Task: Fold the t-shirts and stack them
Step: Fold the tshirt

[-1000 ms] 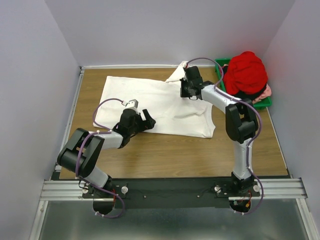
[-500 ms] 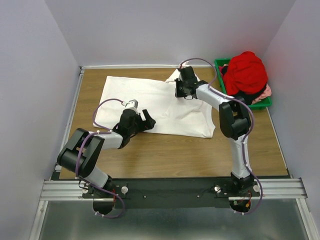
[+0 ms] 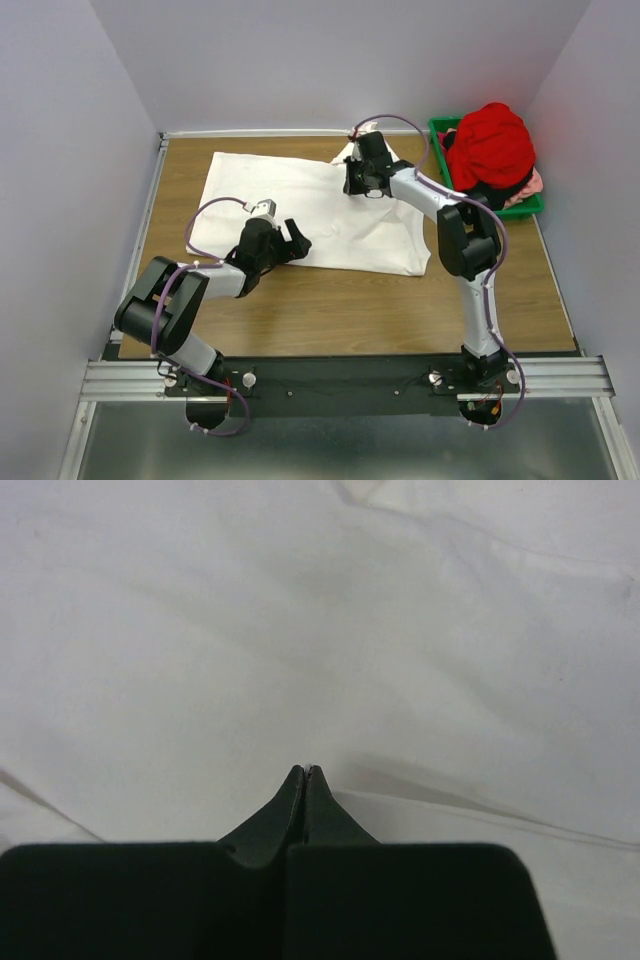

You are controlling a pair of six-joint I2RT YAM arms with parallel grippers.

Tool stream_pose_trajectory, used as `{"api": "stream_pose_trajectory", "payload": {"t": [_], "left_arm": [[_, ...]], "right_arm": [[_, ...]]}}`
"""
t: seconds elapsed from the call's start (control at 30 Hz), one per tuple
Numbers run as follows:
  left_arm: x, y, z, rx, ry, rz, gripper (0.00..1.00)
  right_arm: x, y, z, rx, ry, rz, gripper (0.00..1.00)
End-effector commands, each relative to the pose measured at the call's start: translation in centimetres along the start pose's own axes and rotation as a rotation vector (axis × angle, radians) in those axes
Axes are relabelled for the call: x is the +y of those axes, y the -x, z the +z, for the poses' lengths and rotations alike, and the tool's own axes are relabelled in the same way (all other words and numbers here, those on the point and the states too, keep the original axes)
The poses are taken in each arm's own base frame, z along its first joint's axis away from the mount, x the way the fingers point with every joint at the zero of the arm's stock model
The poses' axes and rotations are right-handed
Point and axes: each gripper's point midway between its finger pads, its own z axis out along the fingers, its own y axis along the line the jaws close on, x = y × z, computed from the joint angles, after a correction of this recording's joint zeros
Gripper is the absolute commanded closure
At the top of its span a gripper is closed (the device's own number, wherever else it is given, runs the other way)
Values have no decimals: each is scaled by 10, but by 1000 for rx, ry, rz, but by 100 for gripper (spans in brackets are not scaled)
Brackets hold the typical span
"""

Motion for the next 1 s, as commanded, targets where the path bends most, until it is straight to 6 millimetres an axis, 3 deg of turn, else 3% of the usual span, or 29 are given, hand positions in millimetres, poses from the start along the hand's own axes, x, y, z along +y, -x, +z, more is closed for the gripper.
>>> {"api": "stream_pose_trajectory", "payload": {"t": [0.0,0.1,0.13,0.17,0.23,0.27,0.37,0.4,0.63,0.83,0.97], "left_arm": [[8,-7,-4,3,31,2,5],[6,-7,-3,5,27,2,5],[5,-5,-3,3,24,2,5],[5,-3,-3,-1,22,3,5],[2,1,-3,-11,17,5,5],[-1,4,-5,-21,13,11,5],[-7,12,-7,-37,8,24,5],[-12,15,-9,-41,0,30,5],[-34,29,-12,-74,-18,58,5],[-40,25,-13,-67,-31,52,5],[-38,23,-14,-65,-26,48,5]], "right_arm": [[12,-2,3,10,37,-26,98],[6,-3,-1,5,-2,-9,72],[1,-2,-3,-2,-30,-2,49],[-5,7,-12,-34,-77,3,40],[-26,7,-21,-50,-174,9,23],[-35,13,-30,-70,-216,11,20],[-65,14,-47,-81,-269,58,20],[-84,8,-51,-69,-297,90,21],[-138,0,-73,-61,-360,176,28],[-152,-12,-67,-28,-341,206,33],[-147,-15,-59,-10,-289,211,39]]}}
